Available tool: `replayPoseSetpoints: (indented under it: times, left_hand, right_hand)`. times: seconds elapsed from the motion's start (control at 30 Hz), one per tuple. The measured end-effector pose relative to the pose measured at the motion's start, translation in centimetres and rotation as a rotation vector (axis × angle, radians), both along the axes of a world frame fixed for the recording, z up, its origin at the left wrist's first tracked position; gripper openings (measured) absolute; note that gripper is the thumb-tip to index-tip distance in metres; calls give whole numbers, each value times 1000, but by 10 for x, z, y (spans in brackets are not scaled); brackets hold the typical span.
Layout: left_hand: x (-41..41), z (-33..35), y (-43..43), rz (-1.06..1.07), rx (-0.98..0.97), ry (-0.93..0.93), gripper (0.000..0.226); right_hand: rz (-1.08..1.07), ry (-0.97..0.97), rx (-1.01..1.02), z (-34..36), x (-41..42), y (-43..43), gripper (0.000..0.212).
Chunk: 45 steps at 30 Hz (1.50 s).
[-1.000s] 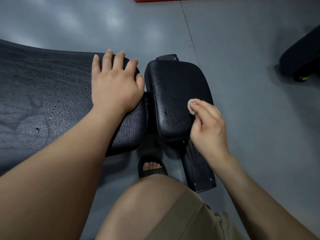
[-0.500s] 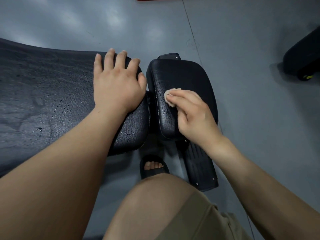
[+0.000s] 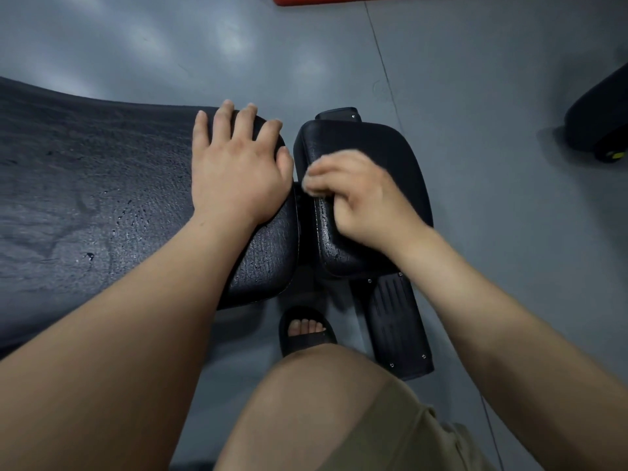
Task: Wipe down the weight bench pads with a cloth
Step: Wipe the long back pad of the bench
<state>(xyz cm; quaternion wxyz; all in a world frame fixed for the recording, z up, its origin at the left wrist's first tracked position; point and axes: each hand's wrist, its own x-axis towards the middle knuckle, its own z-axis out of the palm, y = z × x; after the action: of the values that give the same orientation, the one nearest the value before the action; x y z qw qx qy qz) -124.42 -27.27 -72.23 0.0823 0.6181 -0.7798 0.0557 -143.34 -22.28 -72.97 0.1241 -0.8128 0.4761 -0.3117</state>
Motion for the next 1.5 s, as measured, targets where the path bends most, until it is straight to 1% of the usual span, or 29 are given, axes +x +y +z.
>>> replayPoseSetpoints:
  times: [0.07, 0.13, 0.2, 0.3, 0.4, 0.5, 0.6, 0.73, 0.87, 0.93, 1.0, 1.13, 1.2, 1.3, 1.5]
  left_hand:
    - [0, 0, 0, -2, -4, 3, 51]
    - [0, 0, 1, -1, -6, 4, 50]
    - [-1, -1, 1, -2, -7, 4, 50]
    - [0, 0, 0, 3, -16, 6, 49]
    - [0, 0, 0, 6, -15, 4, 49]
    - [-1, 1, 0, 7, -11, -3, 49]
    - [-1, 0, 0, 10, -10, -5, 50]
    - [-1, 1, 0, 13, -3, -7, 51]
    - [0, 1, 0, 4, 6, -4, 51]
    - [1, 1, 0, 1, 11, 1, 51]
    - [1, 1, -1, 2, 15, 8, 51]
    - [1, 1, 0, 5, 11, 7, 51]
    - [0, 2, 0, 4, 17, 2, 51]
    - [-1, 2, 0, 8, 24, -3, 51]
    - [-2, 2, 0, 2, 15, -1, 51]
  right_hand:
    - [-75, 9, 14, 0, 1, -21, 42]
    - [-68, 14, 18, 2, 2, -23, 42]
    - [22, 6, 19, 5, -1, -4, 45]
    - [162, -47, 88, 7, -10, 37, 47]
    - [184, -60, 103, 7, -14, 30, 49]
    - [41, -35, 36, 4, -11, -15, 53]
    - [-99, -12, 41, -1, 0, -56, 49]
    - [-170, 41, 135, 1, 13, -76, 47]
    - [-243, 94, 291, 8, 2, -82, 52]
    - [-324, 101, 324, 5, -12, -77, 51]
    - [-399, 69, 330, 1, -29, -67, 49]
    - [-483, 53, 363, -10, -58, -53, 43]
    - [-527, 13, 358, -15, -67, -43, 42]
    - [-581, -39, 304, -23, -74, -18, 45]
    - [-567, -21, 193, -34, -72, 48, 55]
